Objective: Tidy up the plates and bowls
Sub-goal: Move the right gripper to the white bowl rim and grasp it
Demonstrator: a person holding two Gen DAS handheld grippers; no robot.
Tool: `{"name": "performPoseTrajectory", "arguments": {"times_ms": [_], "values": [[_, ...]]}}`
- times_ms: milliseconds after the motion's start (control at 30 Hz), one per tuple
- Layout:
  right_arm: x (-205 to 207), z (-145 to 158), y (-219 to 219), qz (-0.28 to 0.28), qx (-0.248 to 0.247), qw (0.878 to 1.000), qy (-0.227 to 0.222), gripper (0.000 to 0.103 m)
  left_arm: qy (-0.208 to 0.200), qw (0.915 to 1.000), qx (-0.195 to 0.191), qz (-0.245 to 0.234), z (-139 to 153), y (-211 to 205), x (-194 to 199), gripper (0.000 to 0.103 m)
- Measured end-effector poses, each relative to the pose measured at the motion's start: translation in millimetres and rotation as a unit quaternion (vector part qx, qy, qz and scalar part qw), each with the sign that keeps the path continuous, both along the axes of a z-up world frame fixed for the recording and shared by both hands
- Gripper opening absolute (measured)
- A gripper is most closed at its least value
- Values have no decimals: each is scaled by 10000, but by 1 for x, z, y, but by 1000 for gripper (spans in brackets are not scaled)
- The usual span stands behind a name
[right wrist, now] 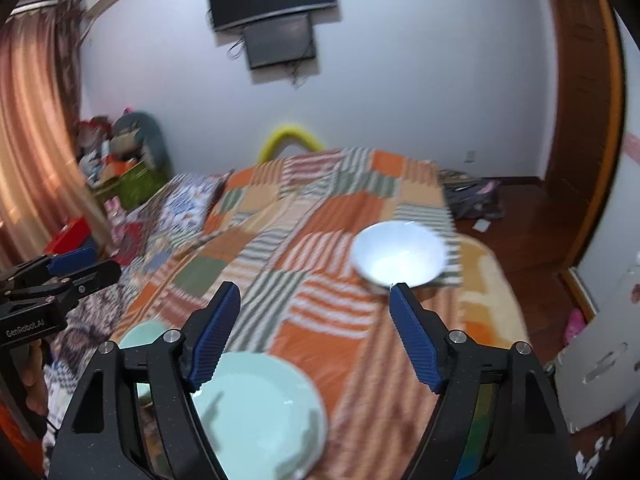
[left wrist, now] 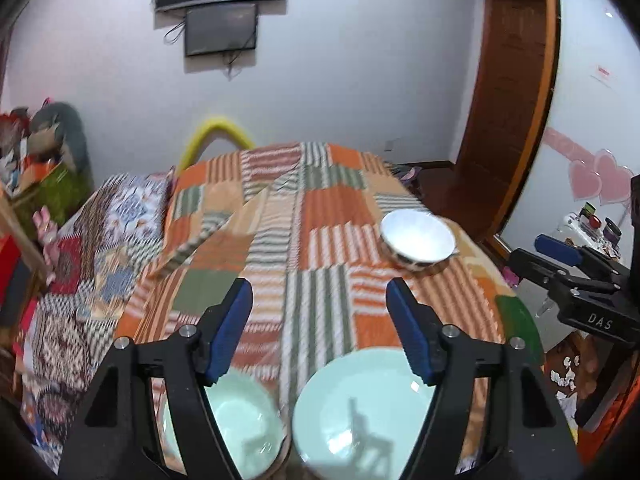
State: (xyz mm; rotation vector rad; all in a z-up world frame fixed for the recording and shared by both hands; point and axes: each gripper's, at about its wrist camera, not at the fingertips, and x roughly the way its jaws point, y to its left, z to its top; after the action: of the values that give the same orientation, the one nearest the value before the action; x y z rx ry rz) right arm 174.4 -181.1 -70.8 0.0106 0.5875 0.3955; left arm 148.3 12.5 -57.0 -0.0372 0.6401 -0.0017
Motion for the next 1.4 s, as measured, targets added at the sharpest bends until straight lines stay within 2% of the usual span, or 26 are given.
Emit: {"name": "performPoseTrajectory", "arguments": {"times_ms": [300,467,600,800,1100,1400], "values": [[26,21,-46,-514,46,9982,-315,77,-27,9993,-185,-323,11,-38,76,69],[56,14,-61,-657,161,9977,-93,78,142,9990,-146,-397,-1,-55,120,69],[80,0,-63,-721,82,9973,108,78,281,9983,-33,-506,-18,-67,156,69],[109,-24,-65,-647,-15,9975,298,78,641,9962,-98,-585,-56,-77,201,69],[144,-64,-59,-490,-209,9963,672,78,1080,9922,-81,-623,-116,-89,244,69],[171,-96,-60,-493,-355,9925,1058,75,1319,9890,-5,-669,-153,-96,268,69]]}}
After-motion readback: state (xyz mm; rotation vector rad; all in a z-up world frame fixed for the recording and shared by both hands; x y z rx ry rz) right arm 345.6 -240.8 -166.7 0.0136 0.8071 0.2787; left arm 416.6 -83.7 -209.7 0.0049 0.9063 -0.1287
